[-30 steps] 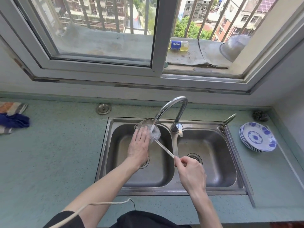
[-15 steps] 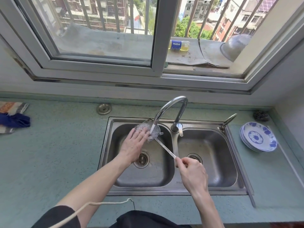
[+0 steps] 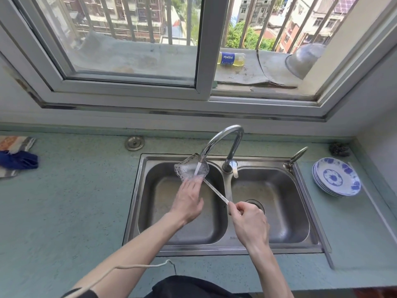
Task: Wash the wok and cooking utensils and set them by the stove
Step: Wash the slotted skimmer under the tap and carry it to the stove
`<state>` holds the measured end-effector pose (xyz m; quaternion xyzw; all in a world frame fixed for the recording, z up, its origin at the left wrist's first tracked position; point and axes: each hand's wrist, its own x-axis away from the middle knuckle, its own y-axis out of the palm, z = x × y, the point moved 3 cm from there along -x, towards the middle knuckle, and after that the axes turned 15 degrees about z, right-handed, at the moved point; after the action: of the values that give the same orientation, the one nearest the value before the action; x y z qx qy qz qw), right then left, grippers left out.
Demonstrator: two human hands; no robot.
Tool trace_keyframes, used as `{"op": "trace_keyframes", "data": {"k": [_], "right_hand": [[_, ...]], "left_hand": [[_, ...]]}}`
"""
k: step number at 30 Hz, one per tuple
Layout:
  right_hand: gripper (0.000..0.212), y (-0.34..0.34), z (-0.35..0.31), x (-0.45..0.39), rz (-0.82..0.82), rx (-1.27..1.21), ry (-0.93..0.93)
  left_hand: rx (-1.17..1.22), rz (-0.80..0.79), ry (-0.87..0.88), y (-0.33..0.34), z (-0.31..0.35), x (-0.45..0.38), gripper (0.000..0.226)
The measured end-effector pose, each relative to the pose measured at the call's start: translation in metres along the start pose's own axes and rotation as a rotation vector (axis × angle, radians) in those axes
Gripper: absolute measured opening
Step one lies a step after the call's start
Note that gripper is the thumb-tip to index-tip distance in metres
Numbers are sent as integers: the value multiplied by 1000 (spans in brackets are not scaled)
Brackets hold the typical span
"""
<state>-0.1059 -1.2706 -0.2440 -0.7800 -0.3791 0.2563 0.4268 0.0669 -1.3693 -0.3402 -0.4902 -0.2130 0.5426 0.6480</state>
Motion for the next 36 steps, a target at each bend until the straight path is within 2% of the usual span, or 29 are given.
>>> {"op": "trace_keyframes", "data": {"k": [4, 11, 15, 20, 25, 29, 33, 36], "right_hand": [[43, -2, 5, -8, -10, -45, -3], [46, 5, -8, -34, -14, -67, -15], [44, 20, -12, -44, -40, -59, -15], [46, 41, -20, -48, -77, -192, 58], [41, 52, -29, -50, -117, -252, 53], [40, 53, -27, -50, -137, -233, 41], [39, 47, -24, -48, -125, -234, 16], [39, 44, -25, -49, -122, -243, -13]], "left_hand": [[43, 8, 104, -13, -7, -16, 76], [72, 75, 86, -19, -3, -15, 79], [98, 69, 206, -25, 14, -8, 78], [124, 66, 301, -20, 35, 5, 78], [20, 52, 302, -20, 19, 0, 77], [-73, 36, 122, -26, -17, -18, 81], [-195, 21, 142, -34, -46, -33, 77], [-237, 20, 63, -40, -58, -41, 80]]}}
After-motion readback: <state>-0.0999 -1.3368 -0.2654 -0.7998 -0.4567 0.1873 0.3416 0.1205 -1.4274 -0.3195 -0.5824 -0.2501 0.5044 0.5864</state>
